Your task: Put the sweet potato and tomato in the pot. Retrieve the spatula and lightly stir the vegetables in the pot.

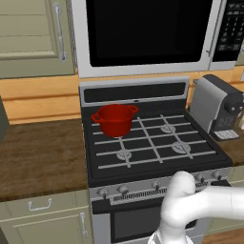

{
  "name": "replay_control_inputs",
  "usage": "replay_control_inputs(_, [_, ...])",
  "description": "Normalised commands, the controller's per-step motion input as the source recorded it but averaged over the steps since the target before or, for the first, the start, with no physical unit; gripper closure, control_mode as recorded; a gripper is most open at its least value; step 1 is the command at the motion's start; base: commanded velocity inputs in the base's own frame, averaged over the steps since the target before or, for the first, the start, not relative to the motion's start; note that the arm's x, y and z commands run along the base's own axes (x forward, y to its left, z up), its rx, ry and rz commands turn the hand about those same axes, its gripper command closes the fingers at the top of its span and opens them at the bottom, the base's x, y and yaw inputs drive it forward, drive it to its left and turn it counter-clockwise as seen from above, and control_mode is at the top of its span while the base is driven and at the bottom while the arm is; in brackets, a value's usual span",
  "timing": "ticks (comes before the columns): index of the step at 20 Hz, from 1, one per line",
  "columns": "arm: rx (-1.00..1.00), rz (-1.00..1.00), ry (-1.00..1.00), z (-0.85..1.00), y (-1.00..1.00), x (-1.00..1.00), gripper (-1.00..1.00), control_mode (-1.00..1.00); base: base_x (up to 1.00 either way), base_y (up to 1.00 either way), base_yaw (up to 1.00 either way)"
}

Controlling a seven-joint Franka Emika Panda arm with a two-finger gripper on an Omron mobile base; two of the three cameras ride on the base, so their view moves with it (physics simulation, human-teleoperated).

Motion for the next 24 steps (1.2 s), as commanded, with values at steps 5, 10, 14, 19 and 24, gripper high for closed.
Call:
replay_control_inputs(5, [-0.14,0.02,-0.01,0.31,1.0,-0.04,1.0,-1.0,0.0,0.0,0.0])
replay_control_inputs(10, [-0.14,0.06,0.0,0.14,1.0,0.0,1.0,-1.0,0.0,0.0,0.0])
replay_control_inputs(14, [-0.12,0.07,0.0,0.03,1.0,0.04,1.0,-1.0,0.0,0.0,0.0])
replay_control_inputs(19, [-0.04,0.09,-0.07,0.24,1.0,0.08,1.0,-1.0,0.0,0.0,0.0])
replay_control_inputs(24, [0.0,0.09,-0.16,0.4,1.0,0.01,1.0,-1.0,0.0,0.0,0.0])
